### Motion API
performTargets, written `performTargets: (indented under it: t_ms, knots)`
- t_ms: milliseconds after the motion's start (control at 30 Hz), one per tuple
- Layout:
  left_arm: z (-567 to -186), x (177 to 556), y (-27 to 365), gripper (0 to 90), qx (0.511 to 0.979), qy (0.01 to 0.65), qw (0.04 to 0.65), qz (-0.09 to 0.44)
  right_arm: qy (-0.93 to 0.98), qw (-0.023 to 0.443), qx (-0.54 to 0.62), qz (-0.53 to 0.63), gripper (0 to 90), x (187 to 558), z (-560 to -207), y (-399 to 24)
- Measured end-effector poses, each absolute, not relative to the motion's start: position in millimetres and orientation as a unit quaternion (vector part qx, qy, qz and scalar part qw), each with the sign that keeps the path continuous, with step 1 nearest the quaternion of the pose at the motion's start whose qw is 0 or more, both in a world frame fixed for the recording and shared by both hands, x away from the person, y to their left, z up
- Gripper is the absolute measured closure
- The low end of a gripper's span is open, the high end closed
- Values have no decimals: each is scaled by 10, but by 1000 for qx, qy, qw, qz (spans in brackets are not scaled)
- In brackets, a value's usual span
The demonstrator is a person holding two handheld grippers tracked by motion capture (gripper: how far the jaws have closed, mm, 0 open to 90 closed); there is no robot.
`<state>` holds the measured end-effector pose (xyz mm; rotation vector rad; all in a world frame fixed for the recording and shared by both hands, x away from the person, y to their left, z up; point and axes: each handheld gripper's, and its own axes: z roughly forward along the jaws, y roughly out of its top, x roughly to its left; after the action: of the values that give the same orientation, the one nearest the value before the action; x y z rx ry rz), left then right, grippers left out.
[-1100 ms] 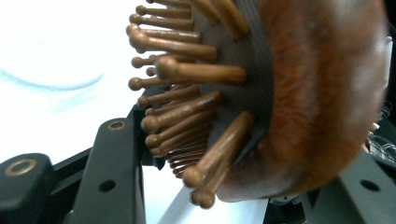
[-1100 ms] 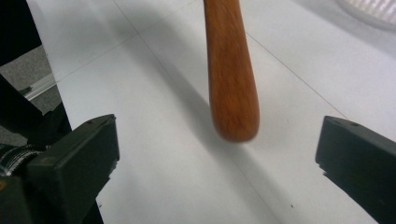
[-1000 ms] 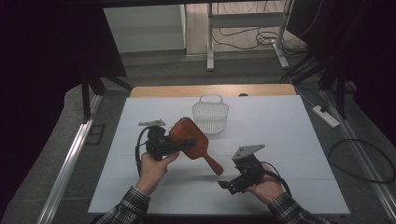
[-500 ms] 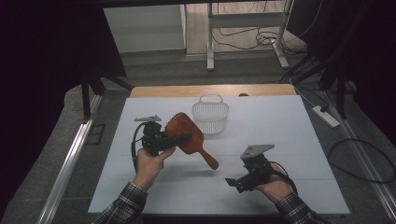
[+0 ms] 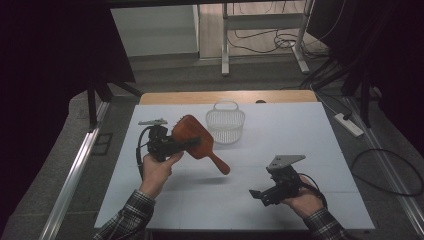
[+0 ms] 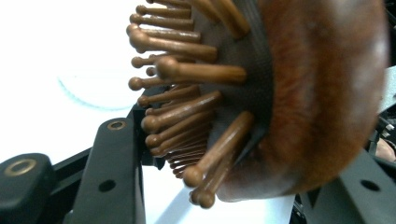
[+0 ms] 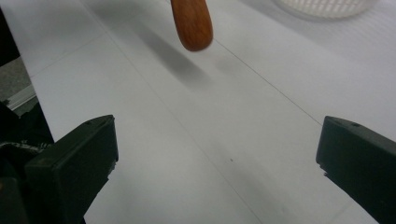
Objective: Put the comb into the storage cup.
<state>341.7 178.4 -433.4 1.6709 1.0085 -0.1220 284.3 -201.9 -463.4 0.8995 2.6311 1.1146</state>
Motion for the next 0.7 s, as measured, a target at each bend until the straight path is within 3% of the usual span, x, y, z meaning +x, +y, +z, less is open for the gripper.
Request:
performTargets:
  t_ms: [700]
  knots:
    - [-4189, 3568, 1906, 503, 697, 439, 565, -42, 864, 95, 338, 361, 0, 2726, -4640, -2397]
